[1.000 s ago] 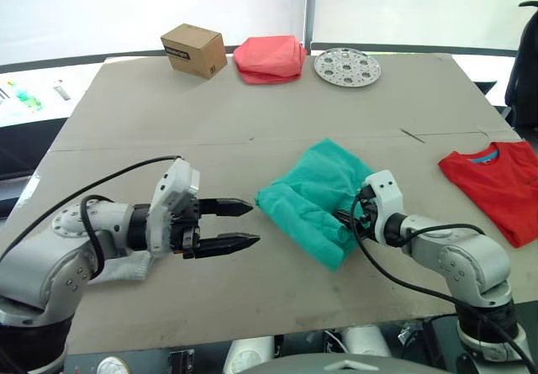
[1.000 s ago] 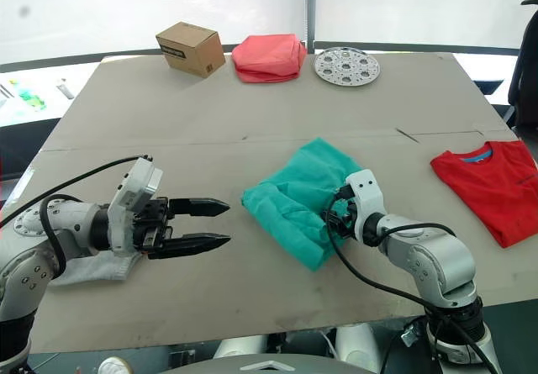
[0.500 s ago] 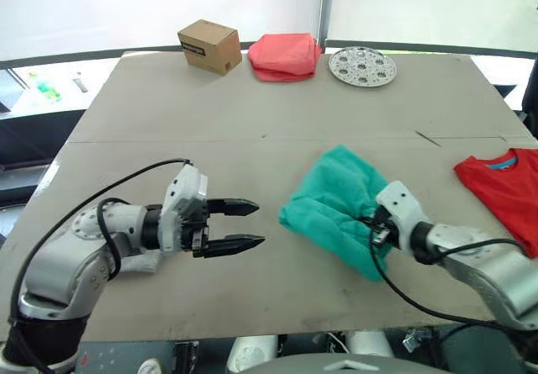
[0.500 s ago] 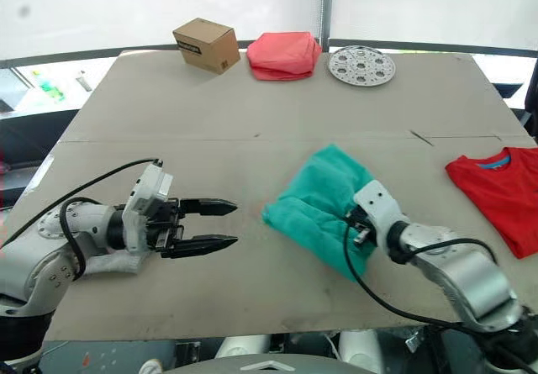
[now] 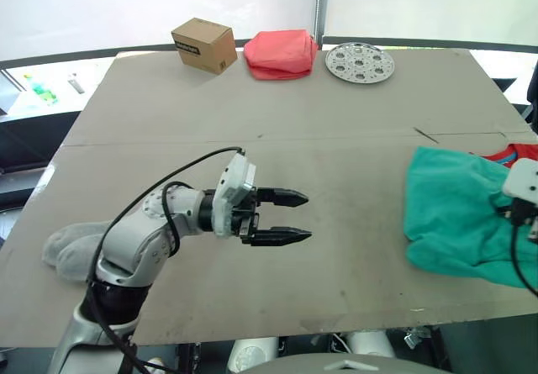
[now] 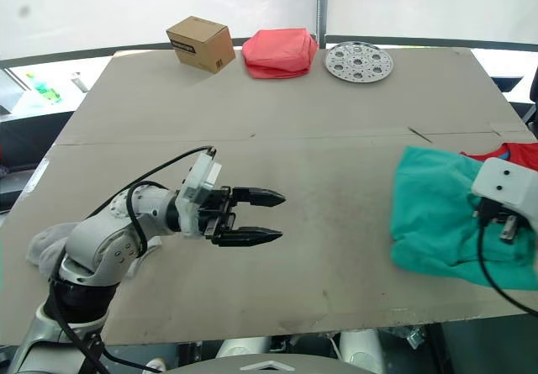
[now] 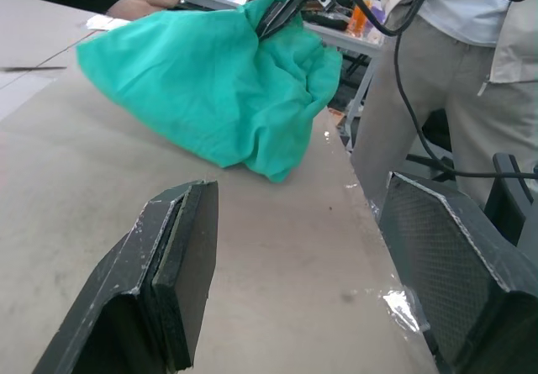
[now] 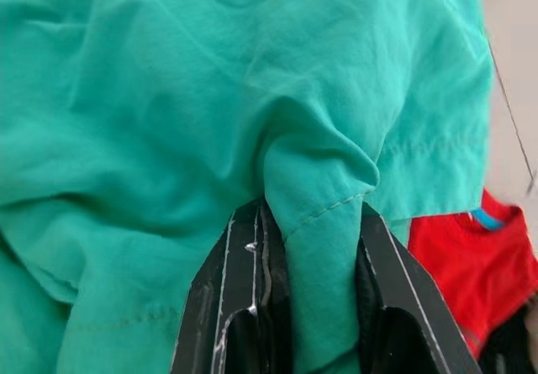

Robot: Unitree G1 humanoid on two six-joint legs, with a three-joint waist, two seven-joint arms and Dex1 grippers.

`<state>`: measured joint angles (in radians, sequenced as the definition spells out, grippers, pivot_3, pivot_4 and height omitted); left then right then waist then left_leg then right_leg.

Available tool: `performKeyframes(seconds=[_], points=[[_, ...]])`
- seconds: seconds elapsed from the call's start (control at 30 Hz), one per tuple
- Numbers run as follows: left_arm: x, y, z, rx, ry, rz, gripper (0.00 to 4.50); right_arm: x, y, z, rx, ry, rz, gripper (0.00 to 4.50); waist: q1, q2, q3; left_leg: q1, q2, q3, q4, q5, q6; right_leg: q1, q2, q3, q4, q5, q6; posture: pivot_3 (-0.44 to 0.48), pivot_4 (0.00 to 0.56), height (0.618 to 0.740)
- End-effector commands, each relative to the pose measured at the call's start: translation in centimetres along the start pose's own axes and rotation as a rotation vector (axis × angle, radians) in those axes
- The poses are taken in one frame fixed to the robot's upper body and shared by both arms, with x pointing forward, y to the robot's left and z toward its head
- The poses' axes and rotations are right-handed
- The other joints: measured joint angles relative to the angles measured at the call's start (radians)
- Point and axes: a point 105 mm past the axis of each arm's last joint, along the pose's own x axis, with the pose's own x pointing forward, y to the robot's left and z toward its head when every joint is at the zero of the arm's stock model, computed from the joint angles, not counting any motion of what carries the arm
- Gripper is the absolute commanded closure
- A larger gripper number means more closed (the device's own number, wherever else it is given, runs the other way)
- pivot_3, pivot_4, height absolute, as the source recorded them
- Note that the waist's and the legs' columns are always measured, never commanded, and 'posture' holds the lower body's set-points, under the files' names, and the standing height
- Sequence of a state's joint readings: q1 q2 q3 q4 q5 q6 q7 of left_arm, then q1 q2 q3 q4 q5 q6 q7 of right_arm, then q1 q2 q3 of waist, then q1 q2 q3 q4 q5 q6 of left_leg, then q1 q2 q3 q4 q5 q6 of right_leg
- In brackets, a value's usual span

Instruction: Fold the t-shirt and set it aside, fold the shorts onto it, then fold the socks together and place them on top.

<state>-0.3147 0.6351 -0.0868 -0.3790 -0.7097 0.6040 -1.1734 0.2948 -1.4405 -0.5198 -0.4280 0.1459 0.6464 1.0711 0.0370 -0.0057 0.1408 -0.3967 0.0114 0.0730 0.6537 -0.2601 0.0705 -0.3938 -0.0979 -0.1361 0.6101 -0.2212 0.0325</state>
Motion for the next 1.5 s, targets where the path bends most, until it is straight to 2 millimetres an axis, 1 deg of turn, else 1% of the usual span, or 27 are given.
performKeyframes(seconds=[0.03,0.1,0.17,0.23,0.33,0.43,0.5,0.57,0.6,0.63,0.67,0.7,0.77,0.83,0.97,1.03,1.1,1.13,1.17,1.23,1.27,1.3,1.33,1.4,1.43,1.47,1.5], points=[[1.1,-0.3,0.8,0.044,-0.023,-0.041,1.02,-1.3,-3.9,-1.6,-0.147,0.076,-0.045,4.27,-0.001,0.000,0.000,0.000,0.000,0.000,0.000,0.000,0.000,0.000,0.000,0.001,0.000,0.000,0.000,0.000,0.150,0.736],[1.4,-0.4,1.1,0.053,-0.033,-0.044,1.02,-1.5,-5.6,-2.8,-0.235,0.141,-0.058,4.27,-0.006,0.001,0.001,0.000,0.000,0.001,0.000,0.000,0.000,0.000,0.000,0.002,0.000,-0.002,-0.004,0.000,0.150,0.736],[1.5,-0.4,1.2,0.063,-0.035,-0.042,1.02,-1.9,-7.1,-3.1,-0.271,0.159,-0.088,4.27,-0.009,0.002,0.001,0.000,0.000,0.001,0.000,0.000,0.000,-0.001,0.000,0.002,0.000,-0.002,-0.004,0.000,0.150,0.736],[1.6,-0.4,1.2,0.066,-0.036,-0.037,1.02,-2.1,-7.9,-3.2,-0.315,0.173,-0.093,4.27,-0.014,0.002,0.001,0.000,0.000,0.001,-0.001,0.001,-0.002,-0.001,0.000,0.002,0.000,-0.002,-0.005,0.000,0.150,0.736],[1.9,-0.4,1.3,0.071,-0.046,-0.023,1.02,-1.5,-8.9,-3.9,-0.358,0.215,-0.069,4.27,-0.024,0.003,0.002,0.000,0.000,0.001,-0.001,0.002,-0.003,-0.001,0.001,0.003,-0.001,0.002,-0.004,0.000,0.150,0.736],[2.1,-0.5,1.3,0.079,-0.048,-0.023,1.02,1.5,-10.2,-5.3,-0.342,0.280,-0.039,4.27,-0.031,0.003,0.003,0.003,0.000,0.002,0.000,0.003,-0.004,0.002,0.001,0.003,-0.001,0.000,0.000,0.000,0.150,0.736],[2.1,-0.5,1.2,0.093,-0.043,-0.016,1.02,3.1,-10.8,-6.8,-0.379,0.380,-0.019,4.27,-0.039,0.003,0.004,0.008,0.000,0.003,0.000,0.003,-0.005,0.006,0.002,0.005,-0.001,0.000,-0.001,0.000,0.150,0.736],[2.1,-0.4,1.3,0.096,-0.045,-0.011,1.02,4.3,-10.7,-8.1,-0.392,0.445,0.023,3.24,-0.038,0.003,0.004,0.008,0.000,0.003,0.000,0.003,-0.005,0.007,0.001,0.006,-0.001,-0.001,-0.004,0.000,0.150,0.736],[2.2,-0.5,1.5,0.090,-0.057,-0.008,1.02,4.6,-10.6,-8.6,-0.411,0.468,0.030,2.91,-0.032,0.004,0.005,0.009,-0.001,0.003,0.000,0.003,-0.005,0.007,0.001,0.006,0.000,-0.001,-0.004,0.000,0.150,0.736],[2.1,-0.5,1.6,0.084,-0.064,-0.011,1.02,4.6,-11.1,-8.8,-0.437,0.485,0.001,2.31,-0.029,0.004,0.005,0.009,-0.001,0.003,0.000,0.003,-0.005,0.007,0.001,0.006,0.000,-0.001,-0.004,0.000,0.150,0.736],[2.1,-0.6,1.7,0.083,-0.065,-0.016,1.02,4.4,-11.6,-8.8,-0.460,0.496,-0.028,2.15,-0.024,0.005,0.005,0.009,-0.001,0.003,0.000,0.003,-0.005,0.007,0.001,0.006,0.000,0.000,-0.004,0.000,0.150,0.736],[2.1,-0.7,1.7,0.084,-0.063,-0.019,1.02,3.9,-12.1,-8.6,-0.465,0.492,-0.062,1.84,-0.025,0.007,0.005,0.009,-0.001,0.003,-0.001,0.003,-0.005,0.007,0.001,0.006,0.000,0.003,-0.005,0.000,0.150,0.736],[2.1,-0.8,1.6,0.085,-0.060,-0.022,1.02,2.6,-13.1,-7.6,-0.435,0.440,-0.136,1.84,-0.026,0.008,0.005,0.009,-0.001,0.003,-0.003,0.003,-0.005,0.007,0.001,0.006,0.000,0.003,-0.005,0.000,0.150,0.736],[2.1,-0.8,1.7,0.079,-0.065,-0.025,1.02,1.0,-13.2,-6.9,-0.356,0.382,-0.198,1.84,-0.022,0.008,0.005,0.010,0.000,0.003,-0.003,0.004,-0.006,0.007,0.002,0.006,0.000,0.003,-0.005,0.000,0.150,0.736],[2.3,-0.7,1.9,0.065,-0.081,-0.029,1.02,-1.1,-11.0,-5.7,-0.161,0.301,-0.292,1.84,-0.016,0.008,0.005,0.010,0.000,-0.001,-0.002,0.004,-0.006,0.012,0.001,0.002,-0.002,0.003,-0.005,0.000,0.150,0.736],[2.6,-0.5,1.8,0.057,-0.086,-0.031,1.02,-1.8,-8.7,-5.3,-0.073,0.238,-0.337,1.84,-0.014,0.008,0.004,0.013,0.000,-0.001,-0.001,0.003,-0.006,0.015,0.000,0.001,-0.001,0.003,-0.004,0.000,0.150,0.736],[2.7,-0.3,1.7,0.043,-0.096,-0.029,1.02,-2.4,-6.9,-3.7,0.142,0.067,-0.449,1.84,-0.012,0.008,0.003,0.014,0.001,-0.002,0.000,0.003,-0.006,0.017,0.000,0.000,0.000,0.003,-0.004,0.000,0.150,0.736],[2.6,-0.1,1.6,0.034,-0.100,-0.024,1.02,-2.2,-6.0,-2.0,0.219,-0.071,-0.488,1.84,-0.014,0.009,0.003,0.014,0.001,-0.002,0.000,0.003,-0.006,0.016,0.000,0.000,0.000,0.001,-0.001,0.000,0.150,0.736],[2.4,0.4,1.4,0.018,-0.109,0.006,1.02,-1.4,-4.3,0.6,0.324,-0.278,-0.489,1.84,-0.018,0.008,0.003,0.014,0.001,-0.002,0.000,0.003,-0.006,0.016,0.000,0.001,0.000,0.001,-0.001,0.000,0.150,0.736],[1.8,1.3,1.1,-0.013,-0.130,0.074,1.02,-0.8,-2.0,4.7,0.460,-0.558,-0.488,1.84,-0.024,0.007,0.001,0.015,0.002,-0.002,0.000,0.003,-0.006,0.016,0.002,0.002,0.001,0.001,-0.001,0.000,0.150,0.736],[1.6,1.8,1.0,-0.026,-0.142,0.106,1.02,-0.8,-1.4,5.9,0.513,-0.642,-0.497,1.84,-0.026,0.006,0.001,0.016,0.003,-0.003,-0.001,0.003,-0.006,0.016,0.002,0.003,0.001,0.001,-0.001,0.000,0.150,0.736],[0.9,2.4,0.7,-0.034,-0.146,0.162,1.02,-0.2,-0.3,7.7,0.602,-0.776,-0.467,1.84,-0.025,0.007,0.002,0.016,0.003,-0.003,-0.001,0.003,-0.006,0.015,0.003,0.003,0.001,0.001,-0.001,0.000,0.150,0.736],[0.5,2.8,0.5,-0.039,-0.148,0.199,1.02,0.0,0.4,8.9,0.667,-0.868,-0.443,1.84,-0.024,0.007,0.002,0.015,0.002,-0.002,-0.002,0.003,-0.006,0.014,0.003,0.004,0.001,0.001,-0.001,0.000,0.150,0.736],[-0.3,3.4,0.2,-0.040,-0.147,0.265,1.02,0.8,1.4,10.1,0.753,-0.921,-0.421,1.84,-0.022,0.006,0.002,0.014,0.002,-0.003,-0.002,0.003,-0.006,0.013,0.003,0.004,0.001,0.002,-0.002,0.000,0.150,0.736],[-1.1,3.8,-0.1,-0.051,-0.151,0.322,1.02,1.6,2.7,11.6,0.775,-0.968,-0.352,1.84,-0.020,0.006,0.002,0.014,0.002,-0.003,-0.002,0.003,-0.006,0.012,0.003,0.004,0.001,0.003,-0.005,0.000,0.150,0.736],[-2.0,4.3,-0.4,-0.059,-0.150,0.393,1.02,2.1,3.8,13.2,0.803,-1.038,-0.283,1.31,-0.019,0.005,0.001,0.013,0.001,-0.003,-0.003,0.003,-0.006,0.011,0.003,0.003,0.001,0.003,-0.005,0.000,0.150,0.736],[-3.0,4.6,-0.6,-0.073,-0.157,0.465,1.02,2.4,4.8,14.8,0.847,-1.119,-0.210,1.07,-0.021,0.005,0.001,0.013,0.000,-0.003,-0.004,0.003,-0.006,0.011,0.002,0.003,0.001,0.003,-0.005,0.000,0.150,0.736]])
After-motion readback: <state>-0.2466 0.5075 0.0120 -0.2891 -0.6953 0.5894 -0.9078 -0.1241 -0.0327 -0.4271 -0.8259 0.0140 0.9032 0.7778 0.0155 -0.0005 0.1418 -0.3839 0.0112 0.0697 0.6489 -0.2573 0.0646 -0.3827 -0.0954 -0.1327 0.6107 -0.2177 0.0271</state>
